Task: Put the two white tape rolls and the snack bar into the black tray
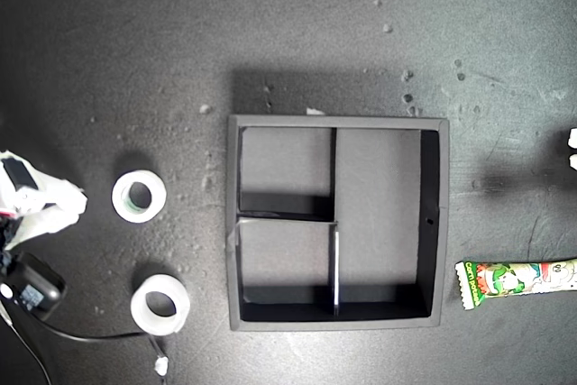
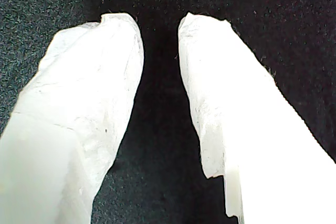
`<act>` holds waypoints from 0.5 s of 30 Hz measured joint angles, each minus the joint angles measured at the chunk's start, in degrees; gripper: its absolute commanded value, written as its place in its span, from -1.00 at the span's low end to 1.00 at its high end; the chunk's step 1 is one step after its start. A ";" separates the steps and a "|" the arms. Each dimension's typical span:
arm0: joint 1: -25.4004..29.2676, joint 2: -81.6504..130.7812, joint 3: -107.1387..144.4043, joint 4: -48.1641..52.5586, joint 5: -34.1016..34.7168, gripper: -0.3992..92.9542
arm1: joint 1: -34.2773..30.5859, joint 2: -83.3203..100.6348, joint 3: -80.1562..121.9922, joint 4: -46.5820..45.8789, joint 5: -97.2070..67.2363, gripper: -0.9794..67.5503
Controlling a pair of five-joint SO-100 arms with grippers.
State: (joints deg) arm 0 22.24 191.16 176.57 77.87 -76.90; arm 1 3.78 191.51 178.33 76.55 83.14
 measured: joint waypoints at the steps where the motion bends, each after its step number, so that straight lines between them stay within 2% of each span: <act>1: 0.00 0.00 0.00 0.00 0.00 -0.96 | 0.00 0.00 0.00 0.00 0.00 -0.97; 2: 0.00 0.00 0.00 -0.26 -0.35 -0.98 | 0.79 0.00 0.00 0.00 0.00 -0.97; 6: -8.17 0.00 0.00 -0.35 -7.47 -0.99 | 5.45 0.00 0.00 0.00 0.00 -0.97; 15: -8.70 0.00 0.00 -0.26 -9.49 -0.99 | 6.24 0.18 0.00 0.00 0.00 -0.97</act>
State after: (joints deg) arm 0 13.54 191.16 176.57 77.61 -86.40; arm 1 10.02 191.69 178.33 76.55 83.14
